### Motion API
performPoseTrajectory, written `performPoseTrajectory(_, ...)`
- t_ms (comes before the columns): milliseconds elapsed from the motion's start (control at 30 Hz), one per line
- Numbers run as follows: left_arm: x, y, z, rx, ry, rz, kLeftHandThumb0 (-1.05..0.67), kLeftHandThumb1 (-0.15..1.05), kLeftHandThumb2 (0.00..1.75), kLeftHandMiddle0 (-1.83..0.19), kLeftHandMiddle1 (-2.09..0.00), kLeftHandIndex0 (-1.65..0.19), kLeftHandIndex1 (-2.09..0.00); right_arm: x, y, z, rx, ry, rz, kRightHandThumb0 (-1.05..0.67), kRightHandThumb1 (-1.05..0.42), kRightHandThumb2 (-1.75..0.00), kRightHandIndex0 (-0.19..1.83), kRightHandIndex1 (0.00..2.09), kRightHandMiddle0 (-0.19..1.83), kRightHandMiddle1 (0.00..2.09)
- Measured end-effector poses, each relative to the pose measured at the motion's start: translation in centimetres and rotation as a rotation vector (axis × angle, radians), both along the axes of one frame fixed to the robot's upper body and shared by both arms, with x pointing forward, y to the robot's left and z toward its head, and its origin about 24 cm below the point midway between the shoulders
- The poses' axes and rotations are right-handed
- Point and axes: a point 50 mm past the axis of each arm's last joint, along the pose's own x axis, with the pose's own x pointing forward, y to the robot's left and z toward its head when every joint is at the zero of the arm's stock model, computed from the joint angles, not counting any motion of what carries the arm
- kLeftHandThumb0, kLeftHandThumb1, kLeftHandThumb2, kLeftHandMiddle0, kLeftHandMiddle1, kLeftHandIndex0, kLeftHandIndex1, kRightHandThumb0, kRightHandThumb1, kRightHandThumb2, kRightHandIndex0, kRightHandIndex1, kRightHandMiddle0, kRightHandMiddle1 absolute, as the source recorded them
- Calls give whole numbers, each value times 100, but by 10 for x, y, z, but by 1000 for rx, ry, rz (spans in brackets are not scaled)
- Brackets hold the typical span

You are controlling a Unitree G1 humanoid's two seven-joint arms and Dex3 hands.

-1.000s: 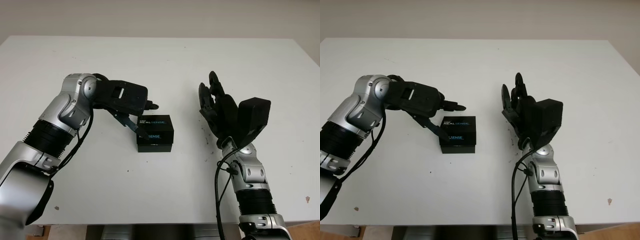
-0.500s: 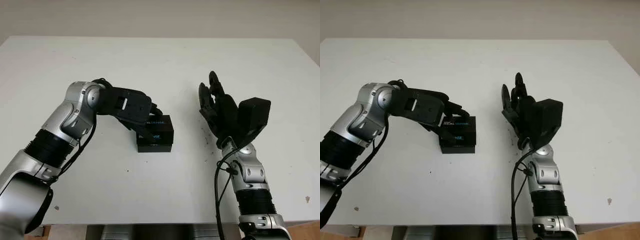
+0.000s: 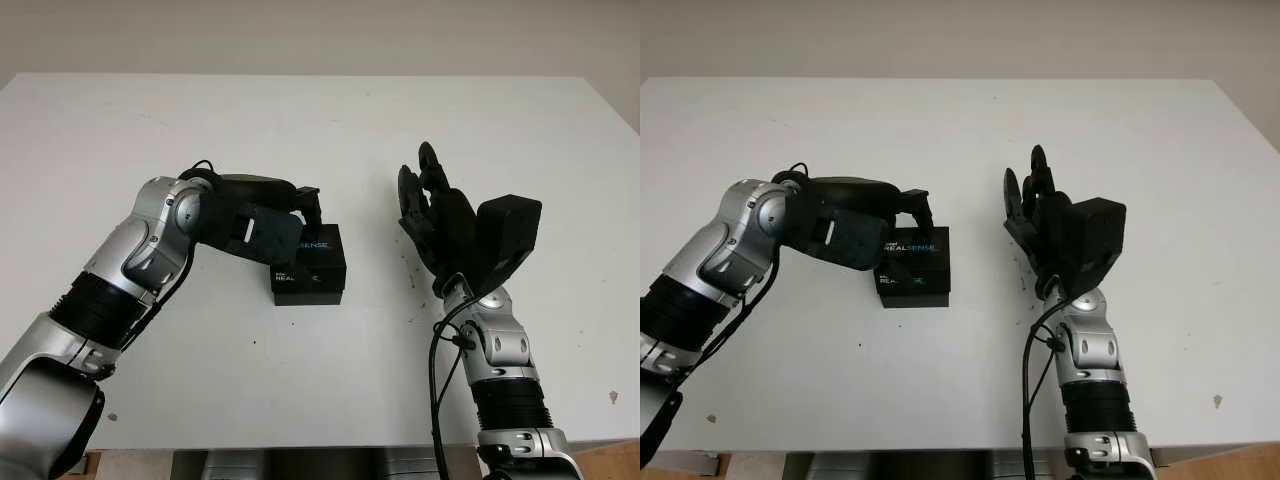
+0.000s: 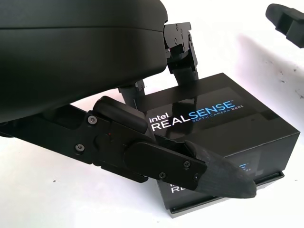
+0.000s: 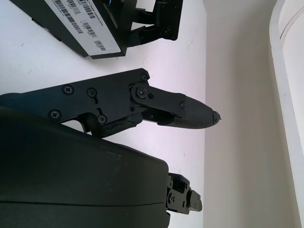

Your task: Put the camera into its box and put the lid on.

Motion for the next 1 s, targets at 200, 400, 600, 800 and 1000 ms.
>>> performPoseTrajectory(200,-2,-1,0,19,-37,-8,-67,105,7,-11,-155,6,-158,0,0,0,-1,-2,1,-53,-105,-60,-14,6,-12,5)
performPoseTrajectory(400,-4,-3,1,32,-60,-21,-67,104,6,-12,-156,6,-156,0,1,0,3,-2,4,-54,-105,-59,-15,5,-12,5)
performPoseTrajectory(600,-5,-2,0,25,-62,-17,-68,103,5,-16,-166,2,-171,0,1,0,3,-3,4,-54,-105,-59,-15,5,-13,5)
performPoseTrajectory(800,-6,-1,-1,23,-33,-5,-68,104,6,-14,-155,3,-157,0,1,0,3,-3,4,-54,-105,-60,-15,5,-13,5)
performPoseTrajectory(1000,-7,-2,2,8,-9,2,-69,104,5,-14,-170,-2,-163,0,1,0,4,-3,7,-54,-105,-59,-15,5,-13,5)
